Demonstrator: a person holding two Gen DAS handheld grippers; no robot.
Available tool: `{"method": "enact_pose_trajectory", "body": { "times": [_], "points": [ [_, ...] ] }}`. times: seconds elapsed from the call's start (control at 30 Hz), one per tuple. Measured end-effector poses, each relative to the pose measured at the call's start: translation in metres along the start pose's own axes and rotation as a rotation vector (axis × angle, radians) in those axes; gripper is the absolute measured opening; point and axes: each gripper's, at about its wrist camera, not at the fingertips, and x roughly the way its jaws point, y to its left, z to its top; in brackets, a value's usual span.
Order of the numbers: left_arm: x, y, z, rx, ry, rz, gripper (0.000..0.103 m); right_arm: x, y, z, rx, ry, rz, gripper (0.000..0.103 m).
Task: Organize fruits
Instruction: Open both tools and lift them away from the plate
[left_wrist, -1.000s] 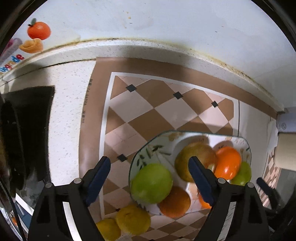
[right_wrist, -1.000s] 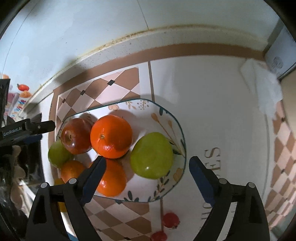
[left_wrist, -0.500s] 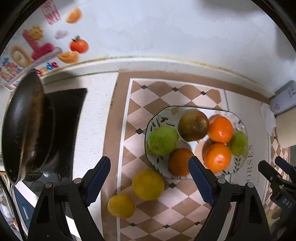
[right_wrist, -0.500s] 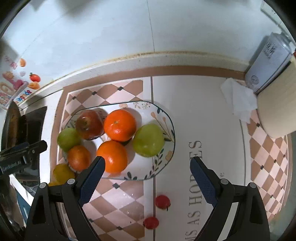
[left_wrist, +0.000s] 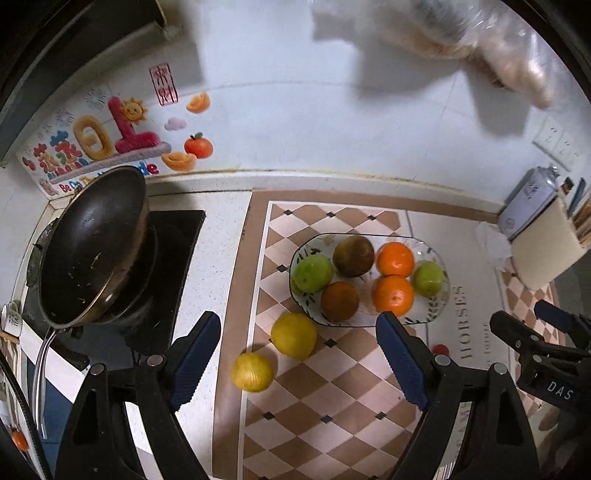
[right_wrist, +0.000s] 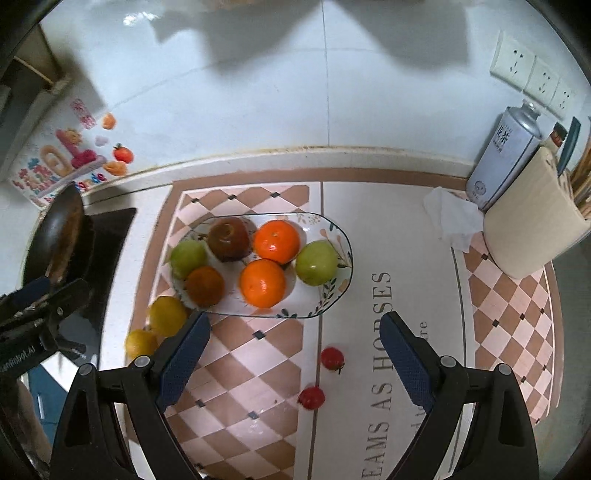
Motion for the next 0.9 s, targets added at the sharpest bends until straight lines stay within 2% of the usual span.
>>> {"method": "enact_pose_trajectory", "body": {
  "times": [0.53,0.7,0.9],
  "points": [
    [-0.085,-0.007,-0.029,0.03,-0.162,-0.025,0.086,-0.114,0.013,-0.04,0.008,-0.179,0.021,0.095],
    [-0.093,-0.015,-0.035,0.049,-0.173,-0.039,0.086,-0.132,0.015,-0.05,0.013,-0.211,0.019,0.095],
    [-0.096,-0.021,-0.04,0.057,-0.175,-0.043,0.086,-0.136,0.01,-0.059,0.019,-0.208,0.01,0.095]
  ]
}}
